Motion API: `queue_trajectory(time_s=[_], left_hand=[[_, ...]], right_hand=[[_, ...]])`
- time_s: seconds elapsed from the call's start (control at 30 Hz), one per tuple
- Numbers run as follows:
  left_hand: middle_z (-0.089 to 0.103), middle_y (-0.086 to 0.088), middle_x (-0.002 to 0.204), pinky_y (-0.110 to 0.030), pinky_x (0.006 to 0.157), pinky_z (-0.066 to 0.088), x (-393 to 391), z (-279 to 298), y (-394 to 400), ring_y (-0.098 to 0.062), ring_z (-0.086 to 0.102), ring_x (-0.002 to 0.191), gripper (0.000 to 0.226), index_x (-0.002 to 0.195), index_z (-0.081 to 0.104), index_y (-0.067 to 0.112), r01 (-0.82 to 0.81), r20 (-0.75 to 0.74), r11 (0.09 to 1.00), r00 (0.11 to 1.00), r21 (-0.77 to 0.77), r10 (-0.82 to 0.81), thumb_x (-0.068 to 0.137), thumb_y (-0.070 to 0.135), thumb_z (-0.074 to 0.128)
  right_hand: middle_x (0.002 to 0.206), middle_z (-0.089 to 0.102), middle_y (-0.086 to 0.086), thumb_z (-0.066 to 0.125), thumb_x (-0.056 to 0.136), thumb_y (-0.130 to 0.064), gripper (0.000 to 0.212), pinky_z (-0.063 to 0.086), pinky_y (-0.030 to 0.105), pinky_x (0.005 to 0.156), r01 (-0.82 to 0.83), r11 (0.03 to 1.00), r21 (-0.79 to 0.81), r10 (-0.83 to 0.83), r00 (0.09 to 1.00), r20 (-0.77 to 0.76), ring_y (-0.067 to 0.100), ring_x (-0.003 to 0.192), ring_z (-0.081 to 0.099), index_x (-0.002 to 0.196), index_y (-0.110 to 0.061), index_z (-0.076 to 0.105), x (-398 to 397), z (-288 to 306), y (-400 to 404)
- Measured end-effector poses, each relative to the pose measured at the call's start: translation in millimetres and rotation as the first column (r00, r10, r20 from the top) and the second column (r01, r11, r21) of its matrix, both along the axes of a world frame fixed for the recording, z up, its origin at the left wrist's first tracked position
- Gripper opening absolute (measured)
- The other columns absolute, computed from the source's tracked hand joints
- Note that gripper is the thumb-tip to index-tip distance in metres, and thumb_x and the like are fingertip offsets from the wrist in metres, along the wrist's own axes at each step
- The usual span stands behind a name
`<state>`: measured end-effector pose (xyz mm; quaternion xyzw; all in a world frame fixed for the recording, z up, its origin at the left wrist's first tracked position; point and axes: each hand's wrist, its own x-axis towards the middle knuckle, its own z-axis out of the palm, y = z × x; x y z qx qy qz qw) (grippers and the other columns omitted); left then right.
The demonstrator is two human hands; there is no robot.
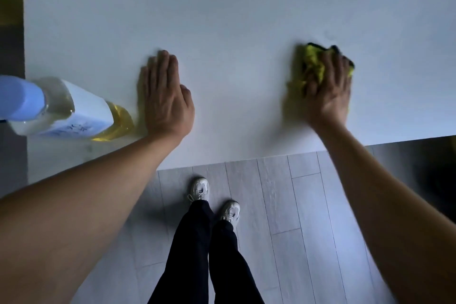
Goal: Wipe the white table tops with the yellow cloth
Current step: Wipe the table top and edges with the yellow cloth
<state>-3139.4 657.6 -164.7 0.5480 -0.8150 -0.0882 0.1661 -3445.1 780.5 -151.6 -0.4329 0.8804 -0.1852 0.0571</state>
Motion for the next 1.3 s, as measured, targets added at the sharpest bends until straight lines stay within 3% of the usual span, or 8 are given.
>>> queue_trajectory(time_s=[0.13, 0.4, 0.57, 0.8, 0.93, 1.07, 1.17, 1.3], left_hand=[[0.040, -0.018, 0.164, -0.051, 0.130, 0.016, 2.0, -1.2, -0.8, -0.038, 0.030, 0.155, 0.057, 0.150, 0.048, 0.000, 0.004, -0.080, 1.000, 0.997, -0.020, -0.006, 0.098, 0.014, 0.029], [0.050, -0.020, 0.155, -0.050, 0.128, 0.019, 10.8, 1.3, -15.0, -0.037, 0.040, 0.151, 0.057, 0.138, 0.062, -0.001, 0.021, -0.177, 0.989, 0.984, 0.149, 0.006, 0.097, 0.021, 0.029], [0.038, -0.020, 0.164, -0.044, 0.130, 0.015, 18.9, 11.6, -17.8, -0.036, 0.030, 0.156, 0.072, 0.151, 0.050, 0.000, 0.125, -0.042, 0.966, 0.992, 0.225, -0.119, 0.098, 0.035, 0.016], [0.032, -0.020, 0.167, -0.046, 0.129, 0.018, -11.0, 17.9, 49.3, -0.039, 0.029, 0.155, 0.059, 0.157, 0.038, 0.000, 0.143, 0.059, 0.988, 0.987, 0.056, -0.146, 0.102, 0.021, 0.031], [0.036, -0.019, 0.166, -0.048, 0.130, 0.016, -28.1, 9.8, 70.6, -0.038, 0.030, 0.155, 0.057, 0.155, 0.041, 0.001, 0.207, 0.032, 0.978, 0.978, 0.020, -0.207, 0.102, 0.019, 0.031], [0.041, -0.021, 0.162, -0.050, 0.129, 0.020, -27.4, 1.1, 67.5, -0.040, 0.036, 0.152, 0.054, 0.152, 0.047, 0.001, 0.185, -0.006, 0.982, 0.983, -0.026, -0.185, 0.102, 0.015, 0.035], [0.043, -0.022, 0.161, -0.051, 0.128, 0.022, -21.9, -1.4, 62.6, -0.040, 0.037, 0.151, 0.056, 0.151, 0.050, 0.000, 0.210, -0.037, 0.978, 0.977, -0.011, -0.210, 0.096, 0.006, 0.037], [0.047, -0.022, 0.157, -0.051, 0.124, 0.030, -23.2, 4.7, 60.4, -0.041, 0.042, 0.147, 0.056, 0.146, 0.053, 0.000, 0.211, 0.015, 0.977, 0.977, -0.012, -0.211, 0.096, 0.013, 0.033]], right_hand=[[0.166, 0.022, 0.008, 0.034, 0.097, -0.040, 0.064, 0.012, 0.046, 0.124, 0.129, 0.992, 0.017, -0.129, 0.992, -0.003, 0.028, 0.153, 0.016, 0.157, -0.017, 0.030, 19.3, 2.3, -2.9], [0.166, 0.020, 0.010, 0.042, 0.097, -0.041, 0.066, 0.010, 0.048, 0.125, -0.319, 0.947, -0.029, 0.320, 0.947, 0.034, 0.026, 0.155, 0.009, 0.157, -0.015, 0.030, 244.6, 11.4, -1.6], [0.165, 0.023, 0.007, 0.045, 0.100, -0.044, 0.063, 0.012, 0.045, 0.124, -0.388, 0.921, -0.029, 0.388, 0.922, 0.005, 0.022, 0.155, 0.013, 0.157, -0.020, 0.032, 231.9, 8.7, 13.3], [0.164, 0.026, 0.009, 0.036, 0.099, -0.042, 0.063, 0.017, 0.048, 0.123, -0.030, 1.000, -0.004, 0.030, 0.999, -0.038, 0.026, 0.154, 0.017, 0.156, -0.018, 0.033, 73.8, -1.0, 83.5], [0.164, 0.027, 0.008, 0.035, 0.096, -0.042, 0.065, 0.017, 0.048, 0.123, 0.159, 0.987, -0.020, -0.159, 0.987, -0.029, 0.026, 0.153, 0.019, 0.156, -0.018, 0.033, 71.0, 0.5, 78.0], [0.164, 0.026, 0.013, 0.052, 0.095, -0.033, 0.065, 0.016, 0.049, 0.123, -0.112, 0.990, -0.086, 0.114, 0.993, 0.014, 0.029, 0.154, 0.016, 0.154, -0.012, 0.036, 144.9, 1.4, 59.4], [0.164, 0.025, 0.010, 0.049, 0.098, -0.037, 0.063, 0.014, 0.048, 0.124, -0.274, 0.958, -0.086, 0.278, 0.960, 0.037, 0.025, 0.155, 0.012, 0.155, -0.015, 0.035, 192.0, 7.8, 50.3], [0.164, 0.027, 0.008, 0.052, 0.098, -0.039, 0.063, 0.014, 0.045, 0.124, -0.381, 0.921, -0.086, 0.381, 0.924, -0.010, 0.022, 0.154, 0.017, 0.155, -0.019, 0.036, 155.5, 3.1, 58.3]])
